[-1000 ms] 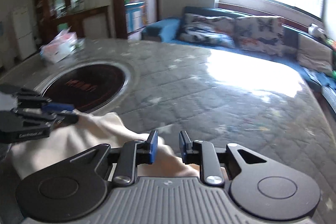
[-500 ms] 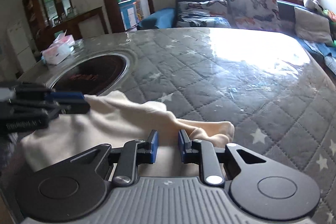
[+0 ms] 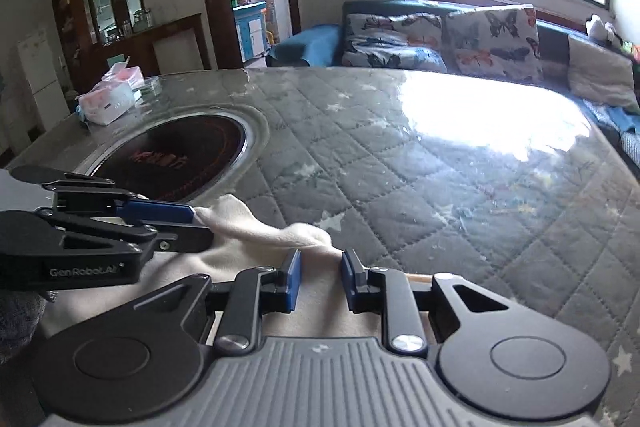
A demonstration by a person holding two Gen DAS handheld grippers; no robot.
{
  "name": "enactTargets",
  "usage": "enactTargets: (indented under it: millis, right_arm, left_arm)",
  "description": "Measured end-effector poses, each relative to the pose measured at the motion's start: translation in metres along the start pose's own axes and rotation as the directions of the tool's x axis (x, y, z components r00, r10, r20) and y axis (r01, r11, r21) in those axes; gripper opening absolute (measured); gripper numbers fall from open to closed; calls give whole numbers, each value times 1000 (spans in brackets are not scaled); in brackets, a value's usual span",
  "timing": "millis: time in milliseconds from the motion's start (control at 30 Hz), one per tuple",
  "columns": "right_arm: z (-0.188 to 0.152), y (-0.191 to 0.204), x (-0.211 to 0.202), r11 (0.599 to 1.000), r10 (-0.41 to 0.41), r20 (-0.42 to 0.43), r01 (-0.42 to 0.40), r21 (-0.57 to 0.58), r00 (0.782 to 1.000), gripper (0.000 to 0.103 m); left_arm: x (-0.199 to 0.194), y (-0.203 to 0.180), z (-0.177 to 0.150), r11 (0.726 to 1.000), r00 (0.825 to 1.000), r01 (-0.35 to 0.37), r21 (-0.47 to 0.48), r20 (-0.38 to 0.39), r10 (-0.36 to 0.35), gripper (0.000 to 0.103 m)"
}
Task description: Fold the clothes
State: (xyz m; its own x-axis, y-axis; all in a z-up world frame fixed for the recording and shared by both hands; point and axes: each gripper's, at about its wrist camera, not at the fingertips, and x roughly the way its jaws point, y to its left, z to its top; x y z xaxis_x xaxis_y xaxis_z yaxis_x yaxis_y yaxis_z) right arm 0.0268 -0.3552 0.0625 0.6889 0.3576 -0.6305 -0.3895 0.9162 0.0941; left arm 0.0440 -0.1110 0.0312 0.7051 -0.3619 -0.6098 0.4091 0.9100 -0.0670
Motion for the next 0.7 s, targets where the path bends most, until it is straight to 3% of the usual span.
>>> enactTargets:
  millis: [100,333,400,533,700]
  right_arm:
    - [0,10,-6,999,27,6,-27,-28,1000,35]
    - [-10,34,-12,993,54,-17,-55,-107,998,40]
    - [-13,38,-17,992,58,-11,-59,-113,998,52]
    - [-26,46,-27,988,45,-8,-45,-146,999,55]
    - [-43,53,-37,988,5,5,-4,-156,1000,72]
  left_arm:
    - [-6,-5,-1,1000,1000,-1,8,10,1,42]
    - [-28,4,-16,999,999,-45,-15,19,45,50]
    - [-36,5,-22,999,998,-54,-8,29,54,53]
    - [-47,3,-35,997,997,-77,5,30,77,54]
    - [-53,5,-47,994,994,-105,-1,23,105,55]
